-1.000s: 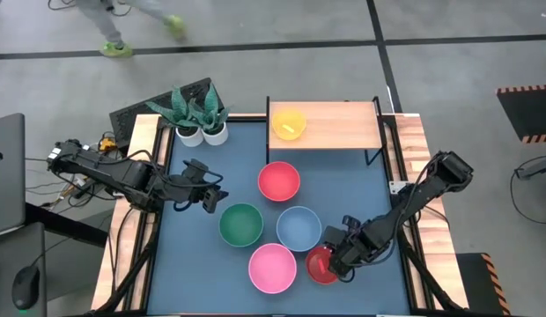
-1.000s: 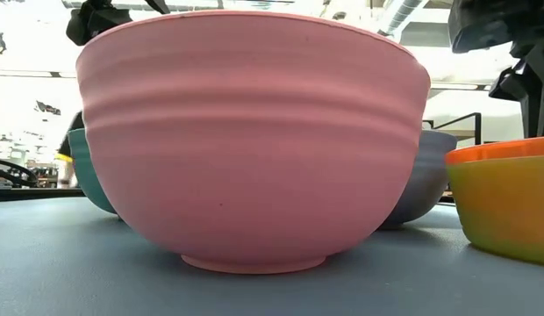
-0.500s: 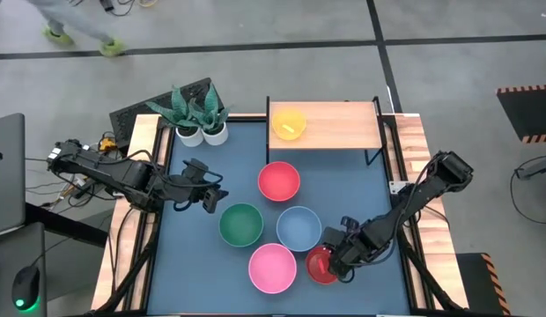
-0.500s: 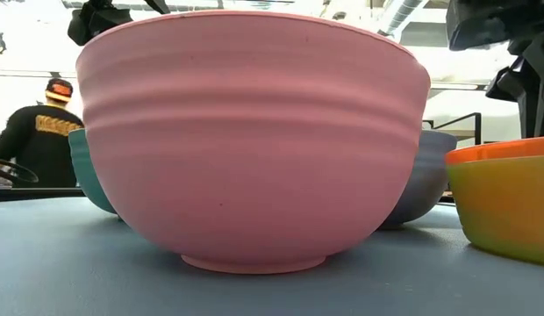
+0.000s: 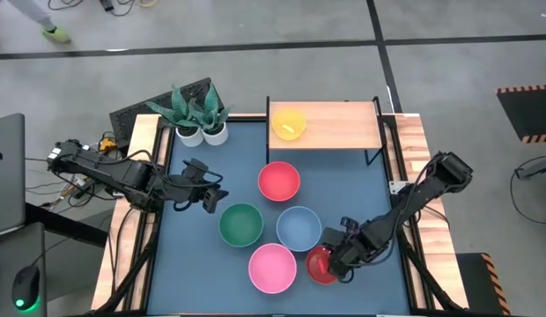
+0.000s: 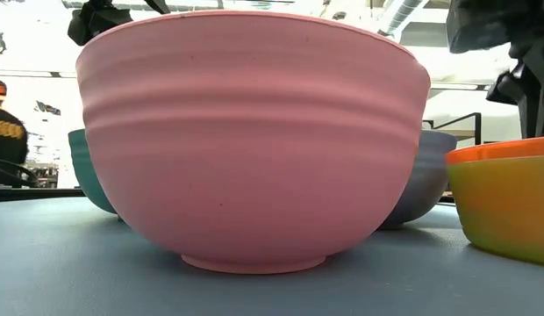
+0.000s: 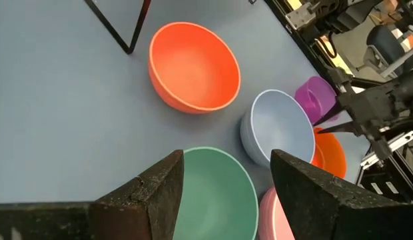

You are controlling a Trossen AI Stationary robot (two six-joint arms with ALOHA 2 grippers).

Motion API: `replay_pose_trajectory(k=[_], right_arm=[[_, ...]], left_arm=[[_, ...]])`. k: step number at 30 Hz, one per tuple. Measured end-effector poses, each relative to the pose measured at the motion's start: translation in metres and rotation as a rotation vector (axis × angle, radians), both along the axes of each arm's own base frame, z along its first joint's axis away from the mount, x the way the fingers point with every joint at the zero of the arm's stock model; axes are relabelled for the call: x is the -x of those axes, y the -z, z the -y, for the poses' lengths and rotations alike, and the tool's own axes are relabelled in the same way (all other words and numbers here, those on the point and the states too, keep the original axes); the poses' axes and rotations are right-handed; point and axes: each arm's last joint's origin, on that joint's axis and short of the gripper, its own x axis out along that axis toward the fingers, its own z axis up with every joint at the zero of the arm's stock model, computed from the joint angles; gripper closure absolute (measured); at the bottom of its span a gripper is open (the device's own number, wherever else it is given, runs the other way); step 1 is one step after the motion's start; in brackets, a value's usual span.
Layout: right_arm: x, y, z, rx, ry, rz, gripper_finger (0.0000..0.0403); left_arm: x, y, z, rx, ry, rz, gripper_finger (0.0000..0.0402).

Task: Place and stack bowls onto a shelf
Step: Stack the orange transparent bowl on top of the yellow transparent bowl on the shelf

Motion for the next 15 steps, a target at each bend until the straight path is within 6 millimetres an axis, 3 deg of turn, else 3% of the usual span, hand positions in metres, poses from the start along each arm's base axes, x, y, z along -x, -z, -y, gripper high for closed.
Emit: replay_pose_trajectory(k=[15], right_arm=[[-0.0013,0.0042,-0.0004,-0.011,0.0,-0.023,0.0308]], left_arm=[[-0.0001,0.0,0.0,0.001,-0.004,0.001,0.0193]])
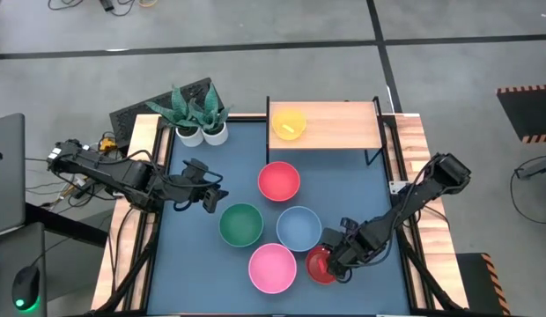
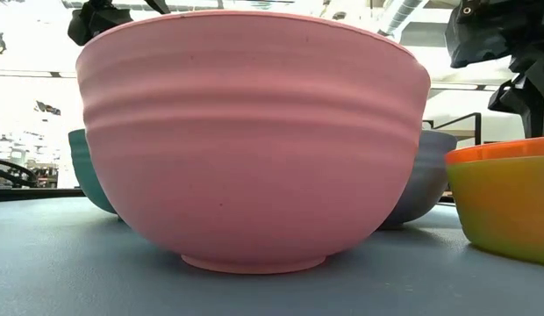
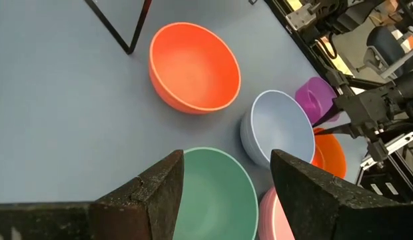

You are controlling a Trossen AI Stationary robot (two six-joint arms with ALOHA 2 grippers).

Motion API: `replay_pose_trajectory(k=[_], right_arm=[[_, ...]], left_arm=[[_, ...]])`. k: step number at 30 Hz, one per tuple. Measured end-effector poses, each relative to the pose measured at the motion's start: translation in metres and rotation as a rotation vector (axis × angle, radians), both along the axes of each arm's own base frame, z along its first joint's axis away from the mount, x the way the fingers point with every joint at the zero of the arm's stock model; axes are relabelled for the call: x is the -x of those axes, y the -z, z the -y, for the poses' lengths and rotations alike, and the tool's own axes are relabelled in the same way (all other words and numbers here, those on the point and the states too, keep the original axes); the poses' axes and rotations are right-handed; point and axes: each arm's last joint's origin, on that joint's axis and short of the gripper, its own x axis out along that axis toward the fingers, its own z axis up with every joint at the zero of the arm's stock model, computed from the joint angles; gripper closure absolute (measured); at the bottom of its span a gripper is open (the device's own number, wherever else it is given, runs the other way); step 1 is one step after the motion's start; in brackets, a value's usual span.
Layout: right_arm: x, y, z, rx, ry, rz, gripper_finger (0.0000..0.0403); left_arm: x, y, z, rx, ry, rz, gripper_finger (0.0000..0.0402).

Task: Place and stack bowls onto a shelf
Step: Stack the orange transparent bowl on top of the yellow transparent bowl on the shelf

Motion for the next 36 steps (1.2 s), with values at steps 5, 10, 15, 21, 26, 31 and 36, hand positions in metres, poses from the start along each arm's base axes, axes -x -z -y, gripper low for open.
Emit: replay_pose_trajectory(k=[5,10,15,21,26,31,36], right_arm=[[0.0,0.0,0.0,0.0,0.001,0.0,0.0308],[0.0,0.0,0.0,-0.001,0.001,-0.001,0.0314],[0.0,0.0,0.0,-0.002,0.001,-0.001,0.0343],[0.0,0.0,0.0,-0.005,0.003,-0.001,0.0363],[-0.002,-0.007,-0.001,0.004,-0.006,-0.008,0.0382],[-0.011,-0.022,0.002,0.014,-0.028,-0.001,0.0382],[-0.017,-0.03,0.008,0.023,-0.028,-0.002,0.038]], left_arm=[[0.0,0.0,0.0,0.0,-0.001,0.0,0.0193],[0.0,0.0,0.0,0.0,-0.001,0.0,0.0193],[0.0,0.0,0.0,-0.001,-0.002,0.0,0.0193],[0.0,0.0,-0.001,-0.012,-0.016,0.004,0.0193],[0.0,0.0,-0.001,-0.012,-0.017,0.004,0.0193],[0.0,0.0,-0.001,-0.017,-0.022,0.005,0.0193],[0.0,0.0,-0.001,-0.017,-0.022,0.005,0.0193]])
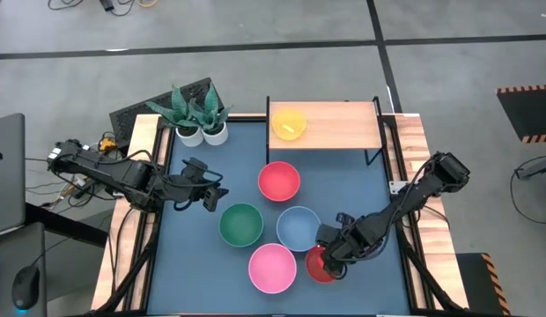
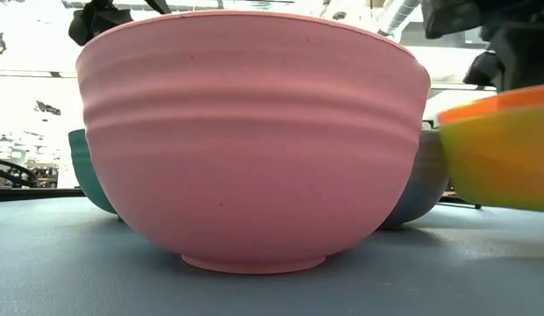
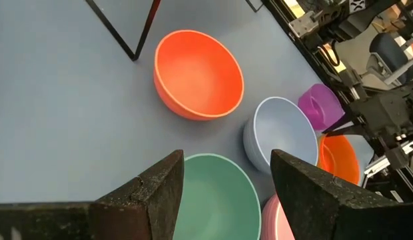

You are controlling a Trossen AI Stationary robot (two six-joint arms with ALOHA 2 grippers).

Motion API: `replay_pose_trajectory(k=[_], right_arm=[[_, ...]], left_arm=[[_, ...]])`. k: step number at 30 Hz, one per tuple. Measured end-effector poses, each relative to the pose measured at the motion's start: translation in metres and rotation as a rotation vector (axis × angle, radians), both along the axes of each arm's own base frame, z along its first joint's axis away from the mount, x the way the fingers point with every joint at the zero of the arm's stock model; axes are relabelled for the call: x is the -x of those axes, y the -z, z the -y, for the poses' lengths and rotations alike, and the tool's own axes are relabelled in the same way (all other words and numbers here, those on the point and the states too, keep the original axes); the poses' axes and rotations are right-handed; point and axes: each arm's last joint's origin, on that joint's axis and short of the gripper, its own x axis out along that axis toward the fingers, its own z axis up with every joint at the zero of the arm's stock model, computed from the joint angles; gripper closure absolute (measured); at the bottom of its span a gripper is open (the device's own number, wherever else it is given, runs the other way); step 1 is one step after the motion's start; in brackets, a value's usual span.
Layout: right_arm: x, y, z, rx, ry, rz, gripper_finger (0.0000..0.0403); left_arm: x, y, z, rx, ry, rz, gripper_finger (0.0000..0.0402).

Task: Place and stack bowls onto a shelf
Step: Stack the orange transparent bowl on top of the yellow transparent bowl on the shelf

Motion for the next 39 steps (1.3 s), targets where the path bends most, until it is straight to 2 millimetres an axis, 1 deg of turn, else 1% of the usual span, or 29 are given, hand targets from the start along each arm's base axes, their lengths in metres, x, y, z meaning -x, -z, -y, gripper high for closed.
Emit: replay_pose_trajectory(k=[5,8,13,15,18,23,26,28,30,34,39], right_arm=[[0.0,0.002,0.009,0.024,0.037,-0.047,0.0382],[0.002,0.003,0.013,0.048,0.02,-0.073,0.0382],[0.012,-0.008,0.024,0.067,0.0,-0.098,0.0382],[0.017,-0.016,0.032,0.046,0.012,-0.076,0.0382],[0.027,-0.03,0.049,0.005,0.051,-0.001,0.0382],[0.056,-0.037,0.085,-0.007,0.152,0.03,0.0382],[0.069,-0.031,0.107,-0.009,0.244,0.035,0.0382],[0.075,-0.026,0.12,-0.01,0.296,0.038,0.0381],[0.077,-0.022,0.13,-0.016,0.347,0.055,0.0374],[0.078,-0.008,0.148,-0.008,0.433,0.048,0.0363],[0.076,0.008,0.158,-0.007,0.468,0.063,0.0359]], left_arm=[[0.0,0.0,0.0,-0.001,0.001,-0.001,0.0193],[0.0,0.0,0.0,-0.006,0.011,-0.004,0.0193],[0.0,0.0,0.0,-0.011,0.026,-0.009,0.0193],[0.0,0.0,0.0,-0.013,0.027,-0.011,0.0193],[0.0,0.0,0.0,-0.012,0.027,-0.01,0.0193],[0.0,0.0,0.0,-0.016,0.023,-0.009,0.0193],[0.0,0.0,0.0,-0.014,0.018,-0.007,0.0193],[0.0,0.0,0.0,-0.003,0.01,-0.003,0.0193],[0.0,0.0,0.0,0.007,0.003,0.0,0.0193],[0.0,0.0,0.0,0.014,-0.005,0.003,0.0193],[0.0,0.0,0.0,0.007,-0.016,0.005,0.0193]])
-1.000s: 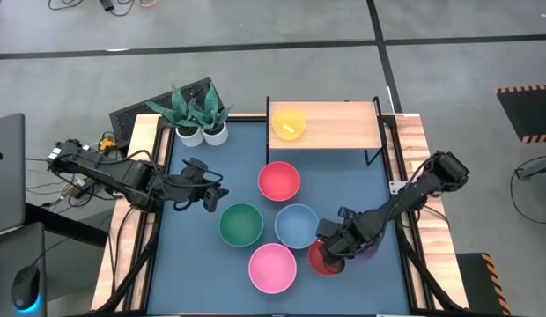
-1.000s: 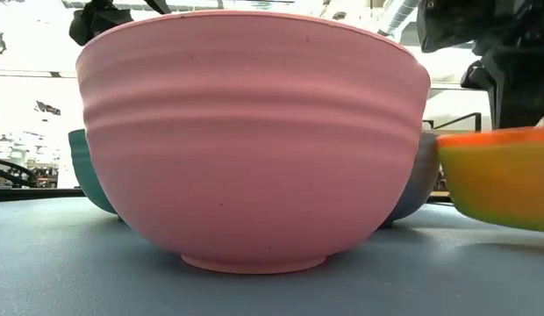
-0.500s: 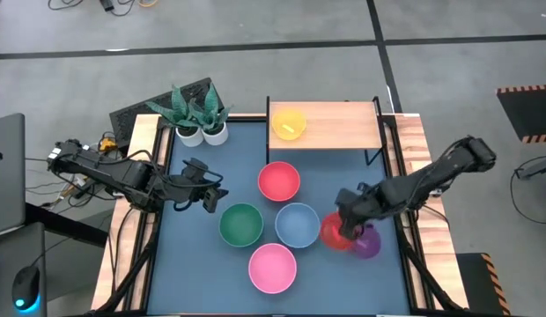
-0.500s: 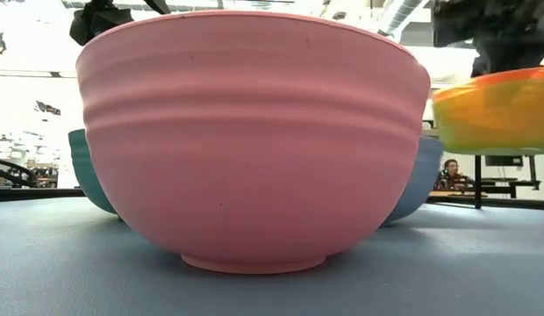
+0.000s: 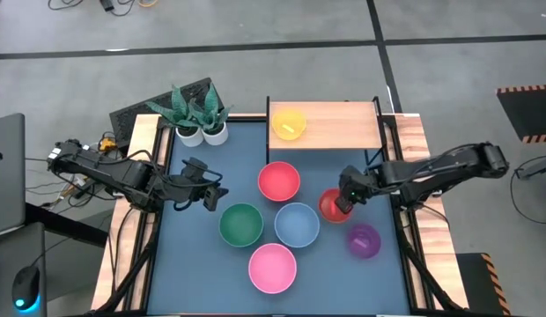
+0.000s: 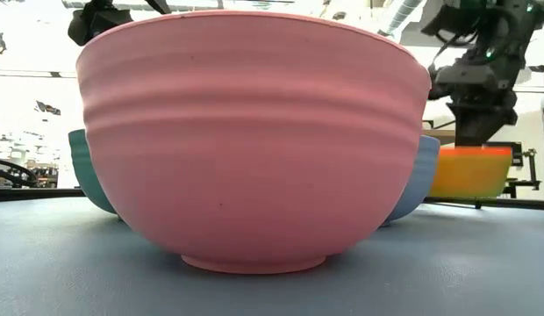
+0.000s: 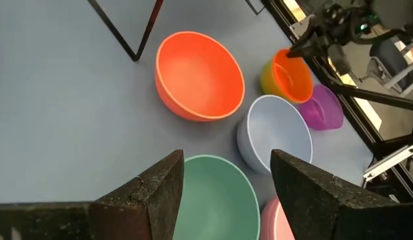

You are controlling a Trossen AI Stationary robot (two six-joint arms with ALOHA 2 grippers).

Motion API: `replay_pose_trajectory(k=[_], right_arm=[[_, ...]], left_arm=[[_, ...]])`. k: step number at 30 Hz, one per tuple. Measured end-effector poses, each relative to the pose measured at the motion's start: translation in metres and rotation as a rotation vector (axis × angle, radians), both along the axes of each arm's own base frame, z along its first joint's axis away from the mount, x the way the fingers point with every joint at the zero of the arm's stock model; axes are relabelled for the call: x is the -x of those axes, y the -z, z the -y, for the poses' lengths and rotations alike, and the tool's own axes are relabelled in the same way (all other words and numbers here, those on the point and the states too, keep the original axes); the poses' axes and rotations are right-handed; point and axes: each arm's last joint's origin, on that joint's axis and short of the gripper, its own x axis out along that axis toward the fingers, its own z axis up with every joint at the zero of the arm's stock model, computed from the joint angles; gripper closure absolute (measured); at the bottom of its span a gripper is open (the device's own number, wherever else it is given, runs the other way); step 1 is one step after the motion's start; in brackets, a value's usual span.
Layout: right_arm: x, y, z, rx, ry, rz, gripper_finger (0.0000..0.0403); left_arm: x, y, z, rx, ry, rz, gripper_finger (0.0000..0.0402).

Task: Place and stack bowls onto a shelf
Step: Stack the orange transparent bowl on top of the yellow transparent bowl on the shelf

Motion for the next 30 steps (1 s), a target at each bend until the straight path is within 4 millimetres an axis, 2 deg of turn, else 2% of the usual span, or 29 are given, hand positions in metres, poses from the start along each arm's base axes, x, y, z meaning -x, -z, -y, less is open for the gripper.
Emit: replay_pose_trajectory(k=[12,30], right_arm=[[-0.007,0.011,0.013,-0.038,-0.041,-0.055,0.035],[-0.009,0.014,0.017,-0.036,-0.042,-0.071,0.0286]], left_arm=[[0.0,0.0,0.0,-0.002,-0.004,0.0,0.0193],[-0.001,0.001,0.0,-0.001,-0.003,-0.002,0.0193]])
